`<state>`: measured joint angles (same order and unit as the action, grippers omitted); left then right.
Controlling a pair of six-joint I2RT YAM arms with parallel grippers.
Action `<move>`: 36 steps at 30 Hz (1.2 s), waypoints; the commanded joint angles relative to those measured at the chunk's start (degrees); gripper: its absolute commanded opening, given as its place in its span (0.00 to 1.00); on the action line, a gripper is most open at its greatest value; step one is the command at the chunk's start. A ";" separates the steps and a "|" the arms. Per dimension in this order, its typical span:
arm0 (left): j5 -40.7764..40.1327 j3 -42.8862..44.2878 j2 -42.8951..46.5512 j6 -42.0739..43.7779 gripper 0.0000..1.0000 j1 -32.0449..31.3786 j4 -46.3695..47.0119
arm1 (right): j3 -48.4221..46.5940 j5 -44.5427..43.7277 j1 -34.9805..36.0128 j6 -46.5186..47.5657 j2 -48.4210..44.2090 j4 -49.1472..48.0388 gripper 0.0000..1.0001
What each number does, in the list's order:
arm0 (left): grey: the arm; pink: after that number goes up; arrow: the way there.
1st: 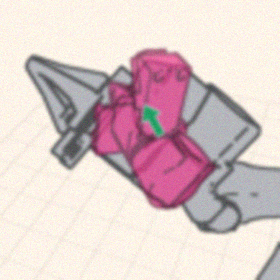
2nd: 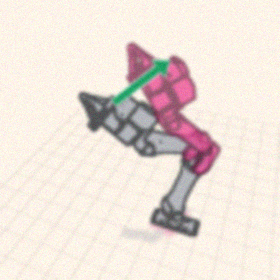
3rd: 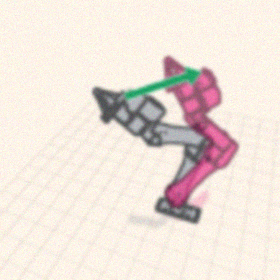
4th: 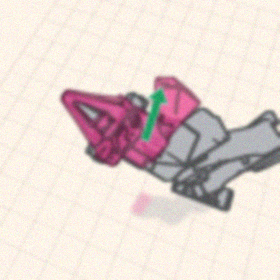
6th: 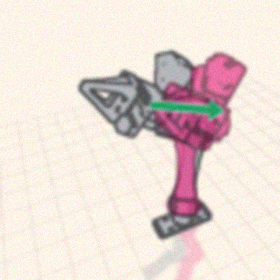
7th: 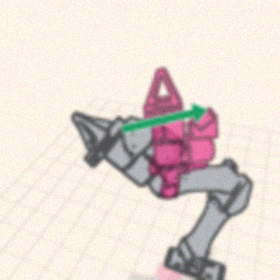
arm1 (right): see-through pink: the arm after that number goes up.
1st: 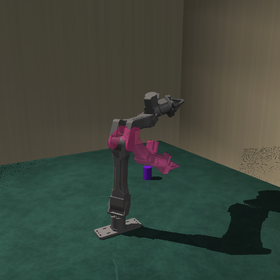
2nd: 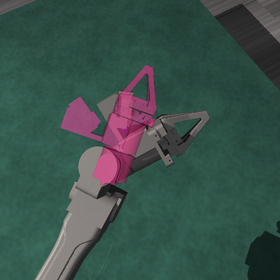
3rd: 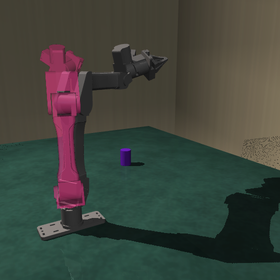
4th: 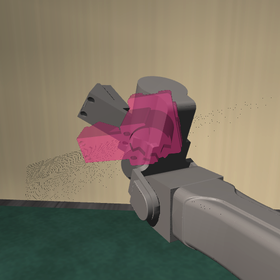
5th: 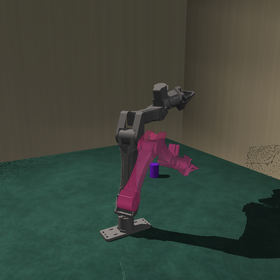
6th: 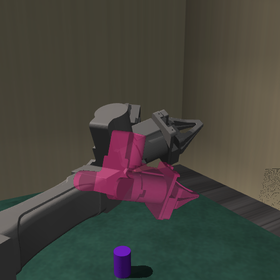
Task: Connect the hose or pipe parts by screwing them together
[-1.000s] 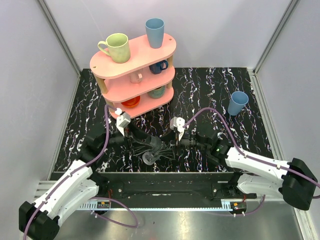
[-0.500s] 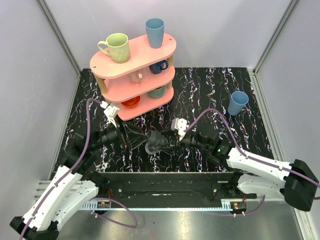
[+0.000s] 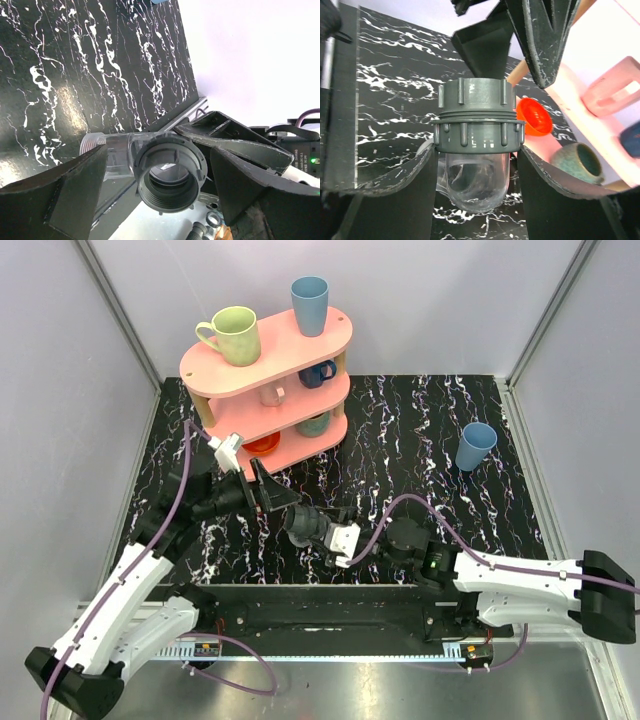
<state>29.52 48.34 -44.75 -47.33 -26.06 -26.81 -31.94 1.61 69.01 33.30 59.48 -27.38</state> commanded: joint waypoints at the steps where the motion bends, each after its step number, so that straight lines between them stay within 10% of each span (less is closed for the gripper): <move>1: 3.35 -0.95 0.45 -4.87 0.87 0.66 1.23 | -0.58 -10.13 2.35 7.39 0.63 -7.51 0.00; 12: 8.54 -6.58 1.60 -10.33 0.71 0.84 8.26 | -2.24 -12.59 4.81 7.66 5.73 -10.51 0.00; 20: 10.82 -8.26 2.04 -3.58 0.01 0.75 10.10 | -2.16 -11.28 4.73 -3.05 5.82 -10.59 0.00; 36: 22.34 -13.61 7.73 20.25 0.00 0.75 32.32 | -5.84 27.09 -11.09 -31.18 2.39 -4.35 0.00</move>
<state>44.62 36.88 -42.92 -34.70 -24.69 -9.41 -33.19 12.80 62.00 12.78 64.12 -26.85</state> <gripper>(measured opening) 0.519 0.633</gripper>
